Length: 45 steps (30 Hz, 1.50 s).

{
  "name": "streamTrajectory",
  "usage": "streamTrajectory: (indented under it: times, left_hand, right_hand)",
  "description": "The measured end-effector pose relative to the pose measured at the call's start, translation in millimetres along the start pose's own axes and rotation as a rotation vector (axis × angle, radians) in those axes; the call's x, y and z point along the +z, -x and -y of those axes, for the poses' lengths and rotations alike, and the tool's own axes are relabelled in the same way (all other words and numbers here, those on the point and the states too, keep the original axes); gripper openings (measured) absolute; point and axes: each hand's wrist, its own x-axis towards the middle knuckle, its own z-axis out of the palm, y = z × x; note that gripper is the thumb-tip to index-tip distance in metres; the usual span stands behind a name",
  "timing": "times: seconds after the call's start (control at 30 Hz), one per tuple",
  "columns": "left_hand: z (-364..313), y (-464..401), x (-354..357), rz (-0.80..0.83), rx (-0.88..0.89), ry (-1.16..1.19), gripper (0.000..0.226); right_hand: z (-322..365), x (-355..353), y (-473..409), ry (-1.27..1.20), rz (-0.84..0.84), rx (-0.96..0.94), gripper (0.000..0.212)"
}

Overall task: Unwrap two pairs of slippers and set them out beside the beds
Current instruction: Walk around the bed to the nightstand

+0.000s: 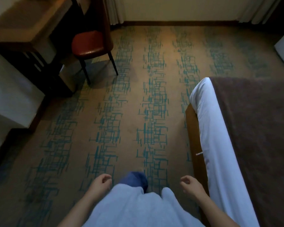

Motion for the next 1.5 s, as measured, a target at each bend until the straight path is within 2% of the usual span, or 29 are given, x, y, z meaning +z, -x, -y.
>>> streamTrajectory:
  times: [0.17,0.4,0.5,0.67,0.8,0.97,1.13,1.33,1.5]
  left_hand:
    - [-108,-78,-41,0.043,0.084,-0.175,0.021]
    - [-261,-173,-42,0.05,0.156,-0.083,0.021]
    - [-309,-212,-26,0.037,0.163,-0.072,0.019]
    - [-379,-259,-1,0.031,0.107,-0.083,0.019]
    - [-432,-293,13,0.017,0.055,-0.053,0.02]
    - [-498,-349,19,0.056,0.023,-0.054,0.019]
    - [-586,-437,7,0.128,0.082,-0.156,0.013]
    - [-742,-552,-28,0.217,0.207,-0.352,0.022]
    - [-884,-615,-3,0.284,0.332,-0.475,0.014]
  right_hand:
    - [37,-33,-43,-0.022,-0.036,0.09,0.026]
    - [87,-94,-129,-0.122,-0.091,0.147,0.019]
    - [113,-135,-184,-0.125,-0.075,0.142,0.026]
    - [169,-231,-269,-0.136,-0.092,0.154,0.021]
    - [234,-305,-323,-0.014,-0.082,0.057,0.02]
    - [318,-360,-399,0.018,-0.089,0.013,0.02]
    - [376,-394,-470,-0.133,-0.166,0.038,0.014]
    - [421,-431,-523,-0.391,-0.233,0.206,0.011]
    - [442,-454,-554,-0.607,-0.293,0.353,0.015]
